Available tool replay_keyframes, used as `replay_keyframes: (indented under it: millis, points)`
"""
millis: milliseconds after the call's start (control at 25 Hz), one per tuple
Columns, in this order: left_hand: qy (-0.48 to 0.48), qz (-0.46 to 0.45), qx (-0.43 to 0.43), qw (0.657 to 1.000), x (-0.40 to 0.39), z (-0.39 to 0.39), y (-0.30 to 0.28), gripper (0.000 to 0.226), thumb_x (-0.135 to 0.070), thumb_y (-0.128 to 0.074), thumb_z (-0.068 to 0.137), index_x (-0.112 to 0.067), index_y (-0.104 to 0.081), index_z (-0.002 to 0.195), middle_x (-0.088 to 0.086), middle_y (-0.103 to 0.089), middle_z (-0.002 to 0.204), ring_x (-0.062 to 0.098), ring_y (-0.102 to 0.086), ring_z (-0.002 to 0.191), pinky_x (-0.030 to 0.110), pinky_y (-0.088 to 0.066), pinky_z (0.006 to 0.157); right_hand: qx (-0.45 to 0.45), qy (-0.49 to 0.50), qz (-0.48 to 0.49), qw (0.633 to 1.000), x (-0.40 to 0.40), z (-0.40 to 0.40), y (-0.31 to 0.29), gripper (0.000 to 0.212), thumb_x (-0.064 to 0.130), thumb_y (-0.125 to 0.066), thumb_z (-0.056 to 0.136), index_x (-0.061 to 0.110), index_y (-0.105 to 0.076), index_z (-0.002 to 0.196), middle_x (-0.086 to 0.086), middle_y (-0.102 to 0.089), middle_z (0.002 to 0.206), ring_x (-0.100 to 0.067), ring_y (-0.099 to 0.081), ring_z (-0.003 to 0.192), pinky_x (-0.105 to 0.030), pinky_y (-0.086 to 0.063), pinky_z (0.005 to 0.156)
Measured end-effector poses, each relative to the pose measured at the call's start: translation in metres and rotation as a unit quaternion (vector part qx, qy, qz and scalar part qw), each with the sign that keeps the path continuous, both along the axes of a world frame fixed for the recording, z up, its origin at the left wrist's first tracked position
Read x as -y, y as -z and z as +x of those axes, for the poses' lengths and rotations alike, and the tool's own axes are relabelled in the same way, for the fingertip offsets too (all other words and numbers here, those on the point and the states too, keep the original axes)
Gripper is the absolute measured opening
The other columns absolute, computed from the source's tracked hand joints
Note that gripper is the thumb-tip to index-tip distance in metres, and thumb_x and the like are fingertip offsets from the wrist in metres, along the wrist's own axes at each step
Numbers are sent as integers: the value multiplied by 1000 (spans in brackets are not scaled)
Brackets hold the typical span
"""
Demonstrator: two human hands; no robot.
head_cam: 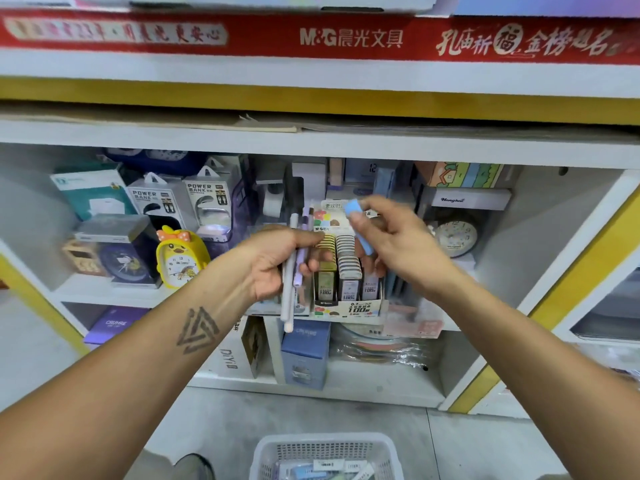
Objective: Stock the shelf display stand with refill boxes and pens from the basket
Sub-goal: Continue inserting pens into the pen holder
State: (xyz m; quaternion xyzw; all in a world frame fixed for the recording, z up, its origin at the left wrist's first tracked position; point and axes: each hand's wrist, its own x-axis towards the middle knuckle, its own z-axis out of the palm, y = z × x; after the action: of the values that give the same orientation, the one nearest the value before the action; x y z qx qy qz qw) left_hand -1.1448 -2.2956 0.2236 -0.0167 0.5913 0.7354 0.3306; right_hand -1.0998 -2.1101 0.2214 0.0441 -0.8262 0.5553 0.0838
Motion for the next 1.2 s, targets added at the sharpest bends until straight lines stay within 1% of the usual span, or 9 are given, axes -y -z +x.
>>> replay_keyframes:
  millis: [80,120,200,320,440,560,680,880,1200]
  points:
    - [-31,-8,-7,999,11,-4,-2,5,-12,-57,96,-8,-60,96,15,-67,71,9,-48,35,16,-37,31,-44,-21,147,988,15,-6,6,19,39,-62,97,35,-72,113,9,-71,87,-10,-65,78,-34,-53,71]
    - [-47,4,0,999,17,-5,-4,6,-13,-56,97,-8,-59,97,17,-68,72,8,-46,34,15,-37,31,-62,-21,175,982,22,-10,7,22,38,-64,95,36,-72,116,14,-68,91,-1,-61,83,-25,-49,76]
    - [-79,31,5,996,32,-7,-6,9,-13,-56,97,-5,-56,102,20,-69,74,9,-46,35,15,-37,31,-73,-21,181,981,37,-17,5,27,32,-67,94,33,-71,120,13,-54,89,2,-52,81,-11,-36,69]
    - [-93,-24,-57,994,53,-9,-6,19,-1,-65,89,0,-56,106,12,-65,60,10,-48,37,16,-38,32,-34,-64,178,981,53,-24,6,33,22,-69,93,26,-68,126,6,-50,94,-3,-50,82,-10,-36,69]
    - [-168,-79,-99,977,74,-11,0,27,10,-71,79,-2,-52,93,8,-60,49,14,-50,37,18,-38,34,45,-104,63,992,69,-28,6,33,17,-73,90,22,-66,122,4,-69,96,-10,-67,82,-16,-50,73]
    - [-200,-97,-81,971,93,-14,9,25,7,-72,81,8,-56,100,13,-64,55,14,-51,38,18,-39,34,46,-49,-111,992,82,-39,6,11,0,-65,93,8,-67,99,-8,-74,77,-19,-71,65,-26,-57,64]
    - [-187,-75,-18,979,103,-14,13,6,-3,-64,91,2,-62,94,16,-65,71,11,-50,36,15,-39,34,-62,53,21,996,86,-56,11,15,2,-65,93,16,-70,95,-4,-72,81,-19,-73,70,-34,-60,70]
    - [-156,-9,36,987,117,-17,14,17,-4,-47,96,-4,-55,81,10,-55,65,11,-50,42,17,-39,35,-147,68,308,937,97,-80,33,9,12,-60,95,19,-57,101,-10,-66,89,-30,-63,81,-45,-56,73]
    - [-122,-20,43,991,122,-15,16,14,-2,-49,97,-5,-57,85,7,-57,61,12,-53,45,18,-41,37,-127,11,406,905,117,-92,57,14,-1,-60,89,12,-57,87,-12,-62,80,-34,-59,73,-47,-54,66]
